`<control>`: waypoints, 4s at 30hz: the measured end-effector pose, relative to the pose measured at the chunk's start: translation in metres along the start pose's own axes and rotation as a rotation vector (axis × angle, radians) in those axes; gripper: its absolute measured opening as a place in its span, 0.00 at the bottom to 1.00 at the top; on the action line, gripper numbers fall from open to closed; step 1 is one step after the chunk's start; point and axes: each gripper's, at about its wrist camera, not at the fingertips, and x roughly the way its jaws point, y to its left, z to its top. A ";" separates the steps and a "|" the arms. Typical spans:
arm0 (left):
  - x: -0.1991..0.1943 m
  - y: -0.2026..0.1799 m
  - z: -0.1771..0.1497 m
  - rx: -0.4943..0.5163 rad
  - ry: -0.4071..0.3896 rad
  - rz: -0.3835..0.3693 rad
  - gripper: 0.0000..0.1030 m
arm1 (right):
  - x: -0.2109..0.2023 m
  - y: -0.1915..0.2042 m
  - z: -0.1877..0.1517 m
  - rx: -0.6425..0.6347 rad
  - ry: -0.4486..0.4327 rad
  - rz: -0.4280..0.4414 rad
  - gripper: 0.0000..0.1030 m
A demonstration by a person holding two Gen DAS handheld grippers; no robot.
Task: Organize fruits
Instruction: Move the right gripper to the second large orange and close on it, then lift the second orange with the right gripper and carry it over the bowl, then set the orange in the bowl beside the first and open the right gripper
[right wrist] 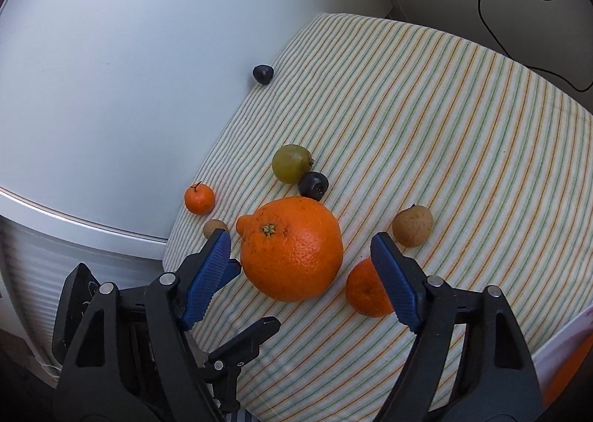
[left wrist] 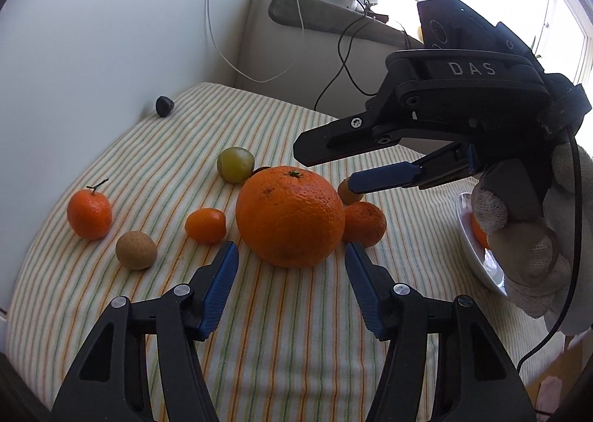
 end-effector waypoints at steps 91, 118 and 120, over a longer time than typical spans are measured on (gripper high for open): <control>-0.023 -0.187 -0.026 0.302 0.005 -0.329 0.53 | -0.176 -0.068 -0.160 0.252 -0.232 -0.079 0.69; 0.012 -0.225 -0.048 0.355 0.133 -0.350 0.53 | -0.181 -0.134 -0.192 0.380 -0.201 -0.116 0.70; 0.014 -0.227 -0.048 0.364 0.136 -0.341 0.53 | -0.182 -0.135 -0.191 0.379 -0.203 -0.124 0.70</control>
